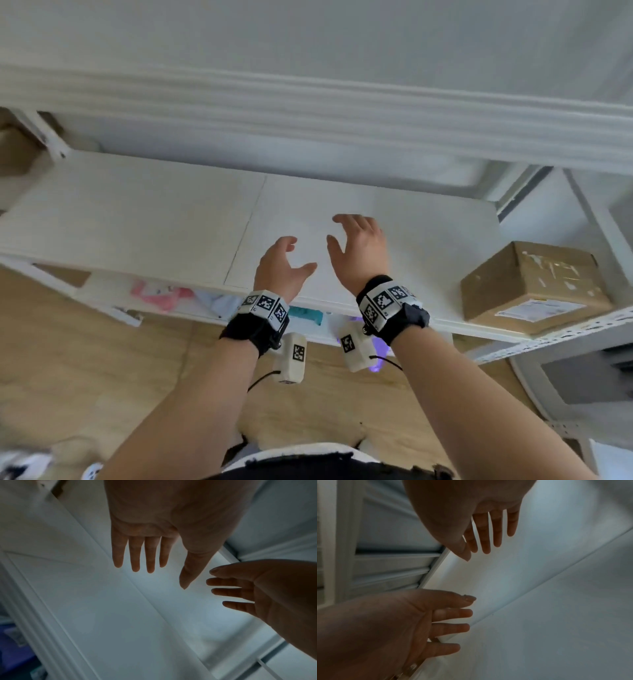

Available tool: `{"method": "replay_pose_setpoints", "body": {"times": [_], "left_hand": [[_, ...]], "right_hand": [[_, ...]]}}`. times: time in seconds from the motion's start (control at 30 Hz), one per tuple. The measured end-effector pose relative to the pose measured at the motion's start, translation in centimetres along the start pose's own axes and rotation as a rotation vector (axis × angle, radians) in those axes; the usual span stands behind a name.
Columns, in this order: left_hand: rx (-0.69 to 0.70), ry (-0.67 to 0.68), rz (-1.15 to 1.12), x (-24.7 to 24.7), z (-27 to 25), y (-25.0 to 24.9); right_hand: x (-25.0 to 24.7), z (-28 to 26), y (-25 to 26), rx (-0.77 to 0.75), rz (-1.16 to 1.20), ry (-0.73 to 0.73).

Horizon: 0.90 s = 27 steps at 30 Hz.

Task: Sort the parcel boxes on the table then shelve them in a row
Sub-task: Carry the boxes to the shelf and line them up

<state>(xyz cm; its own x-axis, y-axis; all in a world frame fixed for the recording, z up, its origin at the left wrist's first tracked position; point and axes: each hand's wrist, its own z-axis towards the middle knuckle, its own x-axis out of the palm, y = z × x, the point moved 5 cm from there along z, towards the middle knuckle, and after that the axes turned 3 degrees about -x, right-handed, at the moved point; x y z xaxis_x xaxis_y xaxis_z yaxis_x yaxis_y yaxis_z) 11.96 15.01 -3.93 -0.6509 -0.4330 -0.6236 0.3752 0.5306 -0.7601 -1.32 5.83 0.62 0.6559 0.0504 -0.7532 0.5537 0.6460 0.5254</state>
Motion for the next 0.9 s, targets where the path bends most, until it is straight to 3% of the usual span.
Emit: {"method": "replay_pose_setpoints", "body": {"times": [0.57,0.9], "left_hand": [[-0.033,-0.209,0.038,-32.3,7.4,21.0],[-0.238,-0.396,0.193,-46.7,10.5,34.1]], "right_hand": [[25.0,6.2,33.4,-0.24,0.068,0.169],[38.3,8.2,47.2,-0.458,0.051,0.397]]}}
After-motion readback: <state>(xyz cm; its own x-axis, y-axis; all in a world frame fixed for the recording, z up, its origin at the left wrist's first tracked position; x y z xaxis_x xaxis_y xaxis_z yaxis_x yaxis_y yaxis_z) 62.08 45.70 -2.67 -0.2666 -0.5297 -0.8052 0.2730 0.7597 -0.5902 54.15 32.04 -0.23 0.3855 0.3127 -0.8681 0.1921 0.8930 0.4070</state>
